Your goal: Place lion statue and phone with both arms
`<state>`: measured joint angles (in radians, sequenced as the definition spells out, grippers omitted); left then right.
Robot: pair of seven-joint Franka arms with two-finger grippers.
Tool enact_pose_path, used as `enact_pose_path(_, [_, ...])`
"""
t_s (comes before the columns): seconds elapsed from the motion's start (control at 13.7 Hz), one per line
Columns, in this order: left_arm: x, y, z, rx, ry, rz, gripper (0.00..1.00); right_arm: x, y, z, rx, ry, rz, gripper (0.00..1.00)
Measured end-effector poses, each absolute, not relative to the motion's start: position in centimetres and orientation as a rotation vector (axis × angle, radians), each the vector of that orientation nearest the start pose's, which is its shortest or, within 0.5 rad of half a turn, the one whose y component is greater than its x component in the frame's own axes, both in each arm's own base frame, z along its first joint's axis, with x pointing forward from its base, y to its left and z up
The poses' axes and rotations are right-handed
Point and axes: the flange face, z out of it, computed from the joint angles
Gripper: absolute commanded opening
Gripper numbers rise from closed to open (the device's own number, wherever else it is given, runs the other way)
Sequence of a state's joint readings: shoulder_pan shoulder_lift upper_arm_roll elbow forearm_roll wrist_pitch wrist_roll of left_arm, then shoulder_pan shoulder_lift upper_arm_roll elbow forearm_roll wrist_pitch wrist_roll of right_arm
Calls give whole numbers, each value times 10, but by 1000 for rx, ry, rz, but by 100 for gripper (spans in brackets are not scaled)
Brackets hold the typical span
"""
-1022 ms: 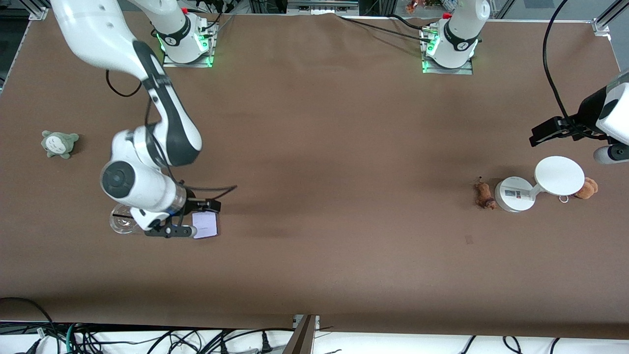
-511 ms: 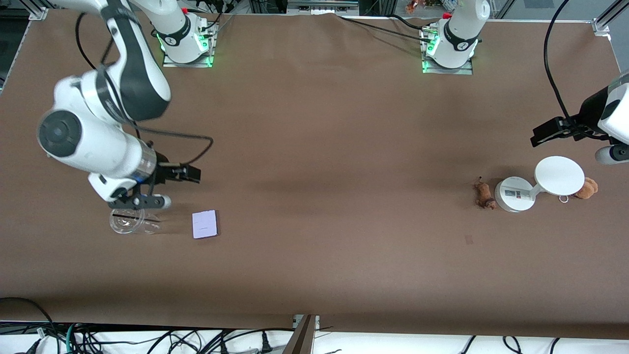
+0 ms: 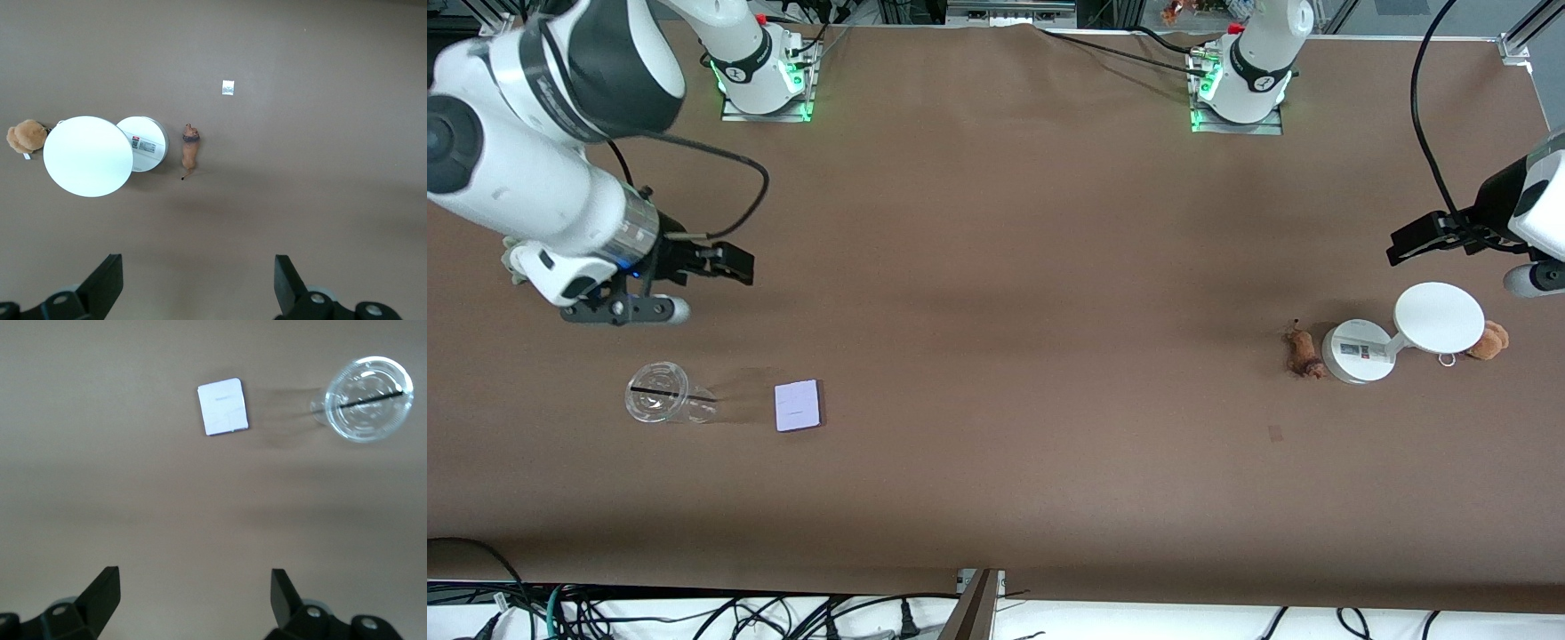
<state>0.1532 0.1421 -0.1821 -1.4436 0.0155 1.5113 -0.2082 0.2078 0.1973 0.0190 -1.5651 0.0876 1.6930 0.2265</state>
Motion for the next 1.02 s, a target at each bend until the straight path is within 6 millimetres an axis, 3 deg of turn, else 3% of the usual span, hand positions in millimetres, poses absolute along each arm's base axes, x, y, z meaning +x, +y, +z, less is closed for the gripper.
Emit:
enact_pose_path(0.22, [591,-8,599,-3128,-283,114,100,585,128,536,-3070,58,143,100])
enact_pose_path(0.66, [591,-8,599,-3128,-283,114,100,585,103,546,-3072,59,119,100])
enact_pose_path(1.02, [591,-7,599,-3128,-284,114,100,584,99,575,-3078,50,63,100])
